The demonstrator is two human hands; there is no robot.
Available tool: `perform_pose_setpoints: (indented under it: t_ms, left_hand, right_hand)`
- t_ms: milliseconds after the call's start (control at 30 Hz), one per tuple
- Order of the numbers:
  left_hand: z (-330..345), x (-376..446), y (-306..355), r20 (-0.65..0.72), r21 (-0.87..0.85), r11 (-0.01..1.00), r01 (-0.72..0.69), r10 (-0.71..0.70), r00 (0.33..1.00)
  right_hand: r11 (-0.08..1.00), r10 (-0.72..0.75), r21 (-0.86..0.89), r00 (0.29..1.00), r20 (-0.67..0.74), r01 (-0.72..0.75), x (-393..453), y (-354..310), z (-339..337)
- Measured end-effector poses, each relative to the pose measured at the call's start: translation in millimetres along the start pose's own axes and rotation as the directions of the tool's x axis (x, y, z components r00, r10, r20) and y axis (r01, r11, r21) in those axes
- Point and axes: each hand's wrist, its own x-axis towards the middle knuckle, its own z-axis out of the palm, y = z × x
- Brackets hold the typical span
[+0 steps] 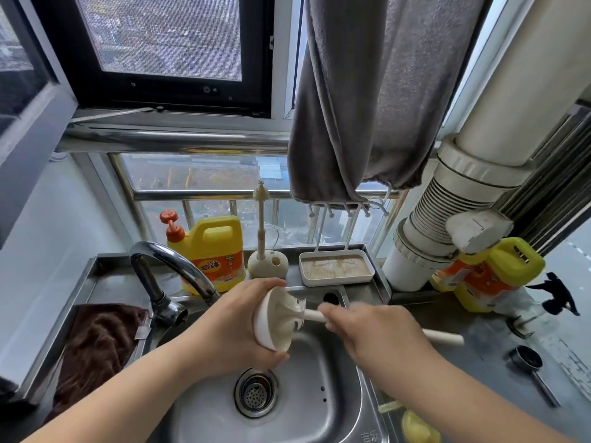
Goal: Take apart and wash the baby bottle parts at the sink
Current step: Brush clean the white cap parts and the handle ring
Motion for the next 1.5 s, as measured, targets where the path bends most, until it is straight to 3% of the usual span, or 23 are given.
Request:
perform_pose_setpoints:
  t_ms: [33, 133, 200, 267, 367, 467, 533, 600, 733, 767, 833, 900, 1000, 1167, 1433, 1500]
  left_hand:
    - [1, -1, -2, -0.014, 0.031, 0.999, -0.032, 0.033, 0.999]
    - [6, -3, -4, -0.071, 0.11, 0.984, -0.142, 0.15, 0.986]
    - [7, -3, -2, -0.092, 0.153, 0.972, -0.178, 0.194, 0.977]
    - [6, -2, -1, -0.103, 0.18, 0.964, -0.198, 0.219, 0.97]
    - [6, -1, -1, -0.093, 0.21, 0.958, -0.197, 0.22, 0.971]
    - [3, 1, 2, -0.089, 0.192, 0.967, -0.168, 0.187, 0.978]
    - [0, 3, 3, -0.084, 0.174, 0.977, -0.126, 0.142, 0.986]
    - [-4, 5, 5, -0.079, 0.167, 0.98, -0.108, 0.123, 0.989]
    - [-5, 2, 4, -0.119, 0.198, 0.961, -0.194, 0.22, 0.968]
    - [-4, 1, 3, -0.112, 0.222, 0.952, -0.212, 0.24, 0.964]
    - [-2, 0, 4, -0.114, 0.269, 0.933, -0.24, 0.279, 0.954]
    - [-2, 1, 5, -0.128, 0.309, 0.915, -0.26, 0.311, 0.942]
    - [2, -3, 3, -0.09, 0.338, 0.902, -0.267, 0.314, 0.945]
    - [9, -14, -5, 0.004, 0.182, 0.97, -0.164, 0.166, 0.986]
    - [-2, -12, -5, 0.255, 0.079, 0.997, 0.023, -0.043, 0.966]
    - [-8, -7, -5, 0.23, -0.105, 0.983, 0.148, -0.121, 0.966]
  right_hand:
    - [0.999, 0.021, 0.048, 0.996, 0.084, -0.025, -3, -1, -1]
    - [0.887, -0.02, 0.431, 0.917, 0.398, -0.167, -7, -2, -6]
    - [0.792, -0.077, 0.558, 0.865, 0.496, -0.249, -5, -1, -11]
    - [0.763, -0.094, 0.584, 0.847, 0.524, -0.277, -3, 0, -16]
    - [0.893, -0.046, 0.426, 0.909, 0.413, -0.149, -2, 1, -17]
    - [1.0, -0.01, 0.003, 0.998, 0.063, 0.009, 3, 3, -14]
    - [0.994, -0.059, -0.101, 0.988, -0.142, 0.044, 3, 4, -9]
    - [0.99, -0.096, -0.124, 0.975, -0.202, 0.071, 3, 5, -5]
    - [0.994, 0.054, 0.093, 0.997, 0.058, -0.059, -1, -7, -9]
    - [0.963, 0.076, 0.241, 0.981, 0.18, -0.119, -5, -7, -10]
    - [0.851, 0.013, 0.474, 0.911, 0.412, -0.227, -5, -6, -14]
    - [0.744, -0.067, 0.598, 0.857, 0.51, -0.297, -1, -2, -18]
    - [0.692, -0.117, 0.634, 0.813, 0.571, -0.345, 4, 4, -19]
    - [0.383, -0.092, 0.755, 0.791, 0.605, -0.532, -3, 1, -11]
    - [0.393, -0.1, 0.731, 0.764, 0.637, -0.558, -8, 3, 1]
    - [0.42, -0.126, 0.724, 0.755, 0.644, -0.547, -9, 4, 1]
